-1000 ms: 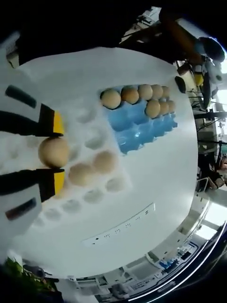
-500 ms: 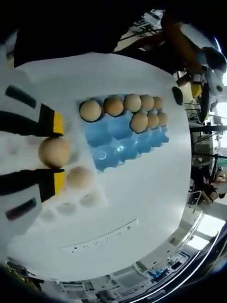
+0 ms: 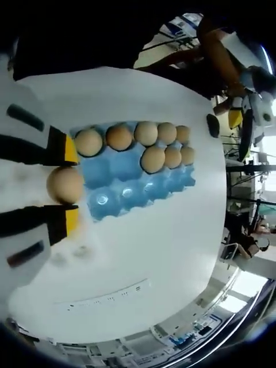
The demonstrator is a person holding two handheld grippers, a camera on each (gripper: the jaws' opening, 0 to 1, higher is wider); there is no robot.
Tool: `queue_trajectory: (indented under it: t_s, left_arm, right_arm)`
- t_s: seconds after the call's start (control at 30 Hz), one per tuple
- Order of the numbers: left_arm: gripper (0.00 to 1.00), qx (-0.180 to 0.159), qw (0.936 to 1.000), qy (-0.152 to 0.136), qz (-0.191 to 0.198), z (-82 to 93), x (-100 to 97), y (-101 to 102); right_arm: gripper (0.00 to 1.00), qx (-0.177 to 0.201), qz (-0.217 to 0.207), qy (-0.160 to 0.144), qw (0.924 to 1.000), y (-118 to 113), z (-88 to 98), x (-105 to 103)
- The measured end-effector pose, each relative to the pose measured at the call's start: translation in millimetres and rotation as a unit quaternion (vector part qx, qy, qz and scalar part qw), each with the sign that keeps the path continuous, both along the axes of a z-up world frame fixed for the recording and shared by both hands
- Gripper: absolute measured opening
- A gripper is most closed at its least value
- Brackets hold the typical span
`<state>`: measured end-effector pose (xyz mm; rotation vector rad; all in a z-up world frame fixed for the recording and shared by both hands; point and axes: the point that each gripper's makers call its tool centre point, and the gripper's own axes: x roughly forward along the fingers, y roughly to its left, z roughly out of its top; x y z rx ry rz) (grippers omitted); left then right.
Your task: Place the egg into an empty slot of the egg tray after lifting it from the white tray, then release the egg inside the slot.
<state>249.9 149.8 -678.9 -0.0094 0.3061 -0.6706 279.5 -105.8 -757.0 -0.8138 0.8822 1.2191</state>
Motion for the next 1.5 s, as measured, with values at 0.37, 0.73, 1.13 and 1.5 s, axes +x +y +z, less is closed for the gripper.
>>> queue_trajectory:
  t_s: [0.37, 0.73, 1.13, 1.5]
  left_arm:
    - [0.59, -0.003, 1.0000, 0.000, 0.002, -0.4, -0.5, 0.9]
    - [0.59, -0.002, 1.0000, 0.000, 0.004, -1.4, -1.1, 3.0]
    - [0.59, -0.002, 1.0000, 0.002, 0.004, -2.5, -1.6, 3.5]
    - [0.58, -0.001, 1.0000, 0.004, 0.003, -3.8, -2.5, 3.6]
  right_arm:
    - [0.26, 0.012, 0.023, -0.001, 0.9997, 24.1, 1.8, -1.6]
    - [0.26, 0.022, 0.047, 0.004, 0.9986, 48.3, -0.9, -8.8]
    - [0.26, 0.034, 0.063, 0.008, 0.9974, 70.2, -7.6, -11.8]
    - [0.26, 0.031, 0.075, 0.019, 0.9965, 82.2, -21.5, -14.6]
